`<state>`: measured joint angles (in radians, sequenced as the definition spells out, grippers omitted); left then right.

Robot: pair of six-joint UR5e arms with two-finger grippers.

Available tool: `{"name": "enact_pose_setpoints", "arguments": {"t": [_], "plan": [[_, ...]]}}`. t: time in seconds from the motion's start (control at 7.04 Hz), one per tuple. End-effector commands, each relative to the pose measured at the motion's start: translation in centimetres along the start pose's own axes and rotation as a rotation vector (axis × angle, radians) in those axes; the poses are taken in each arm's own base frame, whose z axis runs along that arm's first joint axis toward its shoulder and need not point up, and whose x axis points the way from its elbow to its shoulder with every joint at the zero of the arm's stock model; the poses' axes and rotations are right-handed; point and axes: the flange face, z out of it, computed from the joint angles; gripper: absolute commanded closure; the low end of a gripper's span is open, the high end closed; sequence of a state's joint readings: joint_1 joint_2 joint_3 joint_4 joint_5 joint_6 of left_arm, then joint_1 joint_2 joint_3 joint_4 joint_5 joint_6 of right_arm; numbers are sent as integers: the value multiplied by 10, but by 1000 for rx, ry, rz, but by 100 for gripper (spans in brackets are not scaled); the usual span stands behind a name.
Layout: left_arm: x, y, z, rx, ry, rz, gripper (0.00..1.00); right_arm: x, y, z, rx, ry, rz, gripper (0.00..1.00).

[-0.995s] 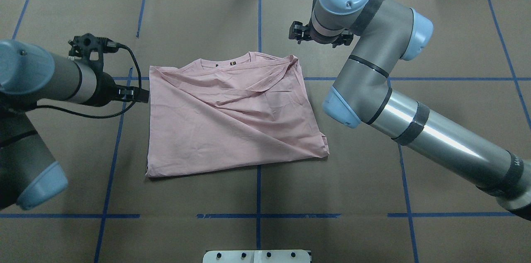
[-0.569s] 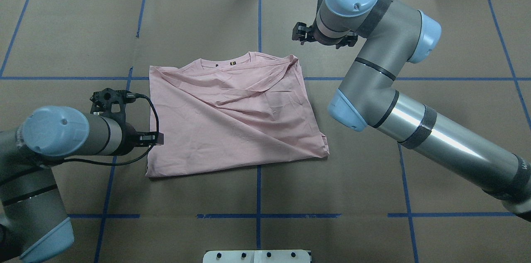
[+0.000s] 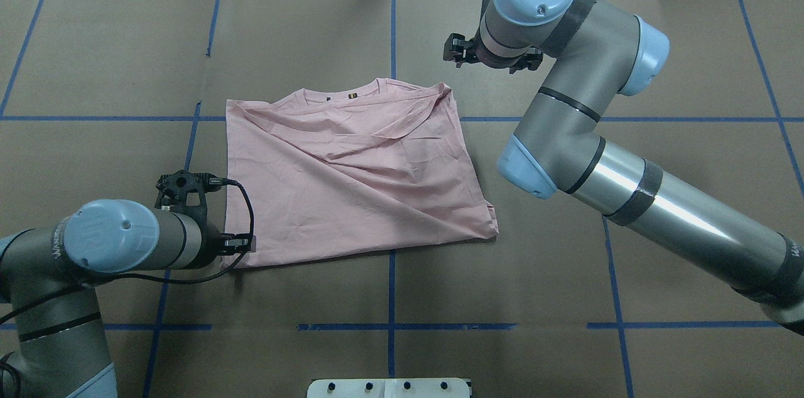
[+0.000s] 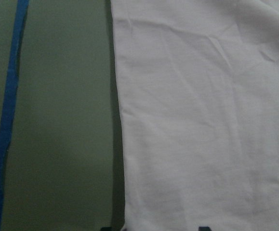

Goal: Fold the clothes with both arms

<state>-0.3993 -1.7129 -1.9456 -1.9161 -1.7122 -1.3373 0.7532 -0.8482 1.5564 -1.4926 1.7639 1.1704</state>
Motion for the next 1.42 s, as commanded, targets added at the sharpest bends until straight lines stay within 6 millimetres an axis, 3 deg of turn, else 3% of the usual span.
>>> {"name": "enact_pose_setpoints", "arguments": {"t": [0.0, 0.14, 0.28, 0.43, 0.71, 0.85, 1.14, 1.28], "plan": [[4, 11, 5, -19, -2, 13, 42, 0, 0, 0, 3, 1, 0, 0], [4, 12, 5, -20, -2, 14, 58, 0, 0, 0, 2, 2, 0, 0], [4, 13, 5, -23, -2, 17, 86, 0, 0, 0, 2, 2, 0, 0], [3, 13, 6, -22, -6, 21, 100, 1, 0, 1, 2, 3, 0, 0], [1, 10, -1, -21, 1, 96, 100, -1, 1, -1, 2, -8, -3, 0], [-14, 1, -2, -8, -14, 187, 100, -4, 4, 1, -4, -8, -5, 0], [-55, -83, -21, 106, -71, 296, 100, -3, 5, 2, -5, -5, -6, 0], [-65, -125, -12, 139, -115, 306, 100, -4, 6, 2, -6, -6, -7, 0]]}}
